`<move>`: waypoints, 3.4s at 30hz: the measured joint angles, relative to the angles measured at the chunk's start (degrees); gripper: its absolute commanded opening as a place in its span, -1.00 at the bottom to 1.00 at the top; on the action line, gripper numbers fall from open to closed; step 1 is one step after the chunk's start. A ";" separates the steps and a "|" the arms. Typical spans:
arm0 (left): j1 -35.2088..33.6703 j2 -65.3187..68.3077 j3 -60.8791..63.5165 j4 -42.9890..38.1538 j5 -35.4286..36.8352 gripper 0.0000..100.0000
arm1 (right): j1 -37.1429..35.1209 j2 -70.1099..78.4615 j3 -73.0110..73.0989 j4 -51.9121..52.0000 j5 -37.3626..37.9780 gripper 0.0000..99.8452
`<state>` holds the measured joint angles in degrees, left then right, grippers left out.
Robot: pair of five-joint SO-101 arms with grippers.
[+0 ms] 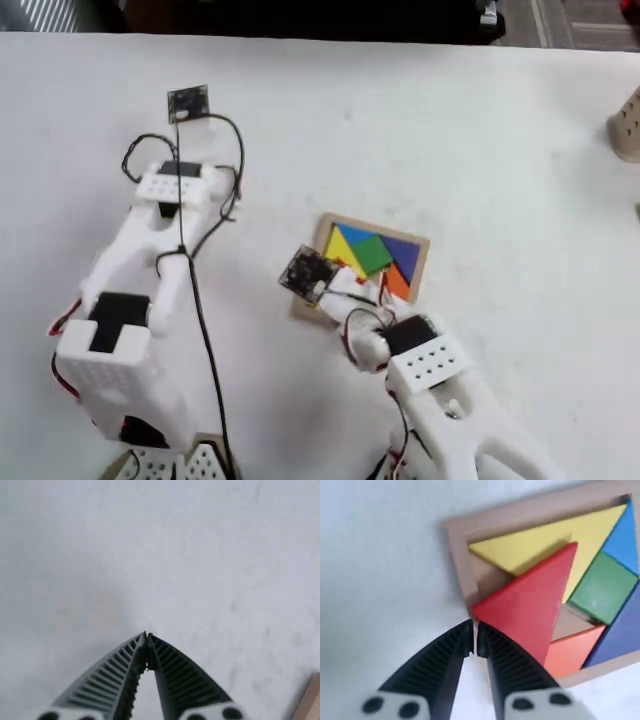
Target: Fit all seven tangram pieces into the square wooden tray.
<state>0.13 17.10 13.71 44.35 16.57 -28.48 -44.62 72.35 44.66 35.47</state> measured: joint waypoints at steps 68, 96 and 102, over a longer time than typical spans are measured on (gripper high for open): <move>21.98 0.00 3.16 -0.53 0.00 -0.95 | 64.53 -19.43 10.55 15.38 12.04 -0.97; 29.10 15.03 -16.18 -1.49 0.00 -0.95 | 63.65 -44.57 18.55 23.74 12.92 -0.97; 34.29 15.03 -16.18 -1.85 0.00 -0.95 | 63.74 -44.84 18.55 23.82 12.92 -0.97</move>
<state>34.42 32.13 -2.46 42.51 16.57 35.25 -89.45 90.90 68.48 48.40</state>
